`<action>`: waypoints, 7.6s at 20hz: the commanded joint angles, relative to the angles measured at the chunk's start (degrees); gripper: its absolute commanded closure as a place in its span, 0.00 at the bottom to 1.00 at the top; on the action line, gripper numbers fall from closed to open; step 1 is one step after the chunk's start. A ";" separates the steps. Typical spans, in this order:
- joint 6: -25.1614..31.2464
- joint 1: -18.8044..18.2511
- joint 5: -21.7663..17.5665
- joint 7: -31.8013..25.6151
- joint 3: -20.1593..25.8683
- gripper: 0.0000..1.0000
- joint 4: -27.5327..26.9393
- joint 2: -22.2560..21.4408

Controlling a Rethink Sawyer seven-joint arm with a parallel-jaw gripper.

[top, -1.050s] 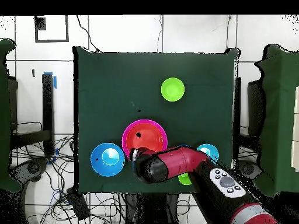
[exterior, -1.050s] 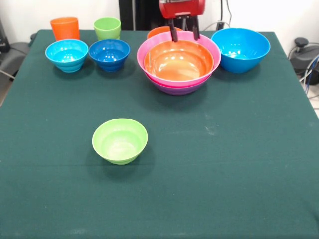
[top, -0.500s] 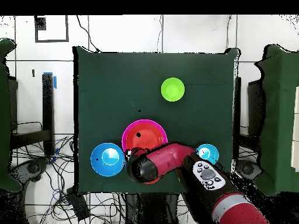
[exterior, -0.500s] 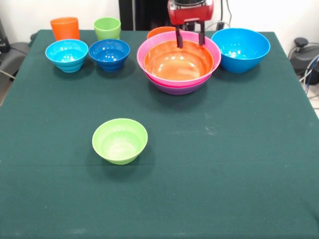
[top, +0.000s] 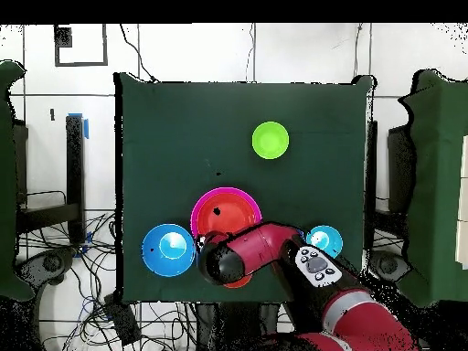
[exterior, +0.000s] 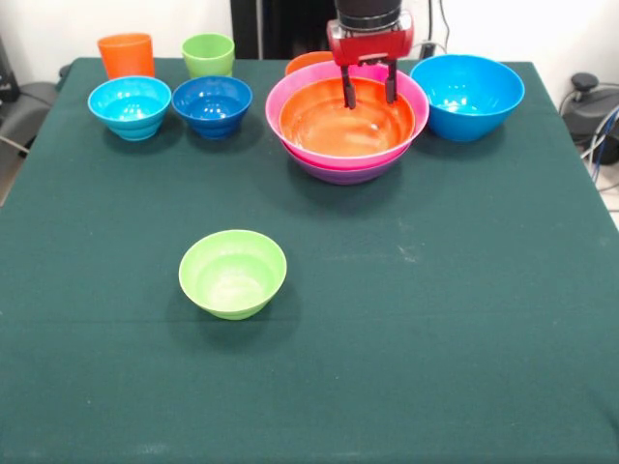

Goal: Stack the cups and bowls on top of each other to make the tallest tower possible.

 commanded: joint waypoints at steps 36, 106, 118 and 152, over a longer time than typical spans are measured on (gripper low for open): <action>-12.10 4.33 -4.63 1.20 -6.03 0.00 -10.82 12.67; -28.76 17.07 0.77 0.28 -18.60 0.00 -26.81 27.86; -31.66 19.29 2.14 0.15 -21.14 0.00 -29.46 29.82; -32.16 20.47 3.06 0.33 -21.64 0.00 -33.38 30.21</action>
